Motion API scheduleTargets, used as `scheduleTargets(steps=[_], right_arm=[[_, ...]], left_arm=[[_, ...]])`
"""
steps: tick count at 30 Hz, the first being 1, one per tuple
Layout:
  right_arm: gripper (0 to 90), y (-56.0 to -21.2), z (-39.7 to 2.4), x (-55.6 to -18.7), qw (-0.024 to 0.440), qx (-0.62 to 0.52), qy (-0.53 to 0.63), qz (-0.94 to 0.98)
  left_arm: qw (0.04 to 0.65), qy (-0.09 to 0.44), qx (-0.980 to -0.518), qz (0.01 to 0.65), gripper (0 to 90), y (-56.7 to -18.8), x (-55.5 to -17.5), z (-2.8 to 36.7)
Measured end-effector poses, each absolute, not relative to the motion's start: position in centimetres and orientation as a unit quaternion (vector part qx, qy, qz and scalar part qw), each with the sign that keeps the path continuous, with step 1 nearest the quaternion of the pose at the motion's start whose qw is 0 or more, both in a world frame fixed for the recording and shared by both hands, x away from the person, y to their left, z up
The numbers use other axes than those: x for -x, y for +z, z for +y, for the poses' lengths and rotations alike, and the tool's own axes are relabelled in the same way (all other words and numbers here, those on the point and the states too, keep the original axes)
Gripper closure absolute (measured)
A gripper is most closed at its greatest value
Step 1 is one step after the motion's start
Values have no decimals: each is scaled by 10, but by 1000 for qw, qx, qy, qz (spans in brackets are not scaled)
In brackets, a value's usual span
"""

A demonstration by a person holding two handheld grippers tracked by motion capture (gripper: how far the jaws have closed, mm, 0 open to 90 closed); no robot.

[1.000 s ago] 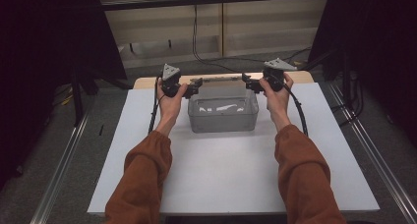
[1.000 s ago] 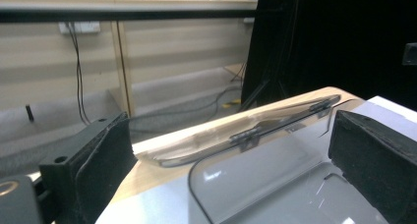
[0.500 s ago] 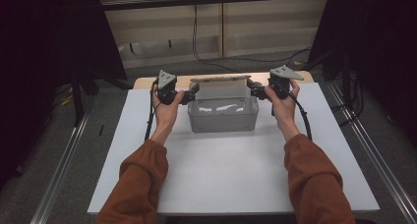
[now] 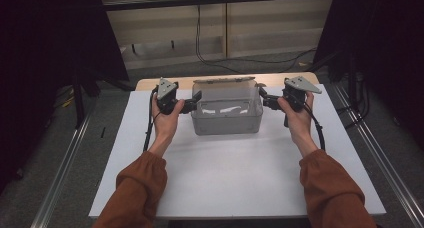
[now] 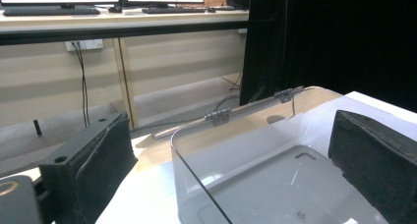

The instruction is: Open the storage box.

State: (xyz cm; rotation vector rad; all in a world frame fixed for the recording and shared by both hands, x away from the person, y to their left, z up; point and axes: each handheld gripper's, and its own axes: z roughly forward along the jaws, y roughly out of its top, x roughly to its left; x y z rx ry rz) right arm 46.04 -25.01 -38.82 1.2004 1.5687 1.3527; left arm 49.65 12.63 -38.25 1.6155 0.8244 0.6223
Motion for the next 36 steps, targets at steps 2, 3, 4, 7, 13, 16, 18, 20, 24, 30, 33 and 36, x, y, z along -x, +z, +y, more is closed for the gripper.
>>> scheduleTargets(steps=[2, 3, 4, 7, 13, 16, 18, 20, 24, 30, 33, 36], right_arm=[[1, -388, -250, -456, 361, -465, 530, 610], [1, -388, -250, -454, 362, -462, 532, 611], [0, -387, -250, -451, 362, -459, 534, 611], [0, -388, -250, -445, 361, -458, 537, 610], [0, -388, -253, -430, 370, -454, 537, 607], [0, -388, -253, -423, 373, -448, 535, 612], [0, -389, -253, -418, 377, -445, 537, 610], [0, -391, -254, -413, 378, -443, 538, 610], [0, -394, -255, -404, 384, -442, 535, 609], [0, -394, -261, -389, 388, -441, 537, 605], [0, -395, -264, -383, 391, -441, 535, 605], [0, -396, -267, -377, 398, -440, 533, 603]], left_arm=[[577, 267, -687, 351, 30, -383, -494, 128], [578, 267, -687, 351, 30, -383, -492, 129], [579, 269, -684, 353, 30, -385, -489, 130], [581, 265, -684, 354, 30, -391, -483, 135], [588, 261, -679, 354, 30, -393, -471, 143], [592, 262, -675, 354, 30, -393, -465, 149], [590, 265, -675, 356, 30, -394, -461, 152], [590, 265, -674, 357, 30, -395, -459, 155], [589, 267, -671, 362, 30, -398, -451, 159], [588, 274, -669, 364, 29, -400, -436, 167], [588, 276, -667, 364, 29, -399, -430, 170], [589, 279, -667, 361, 29, -399, -425, 172]])
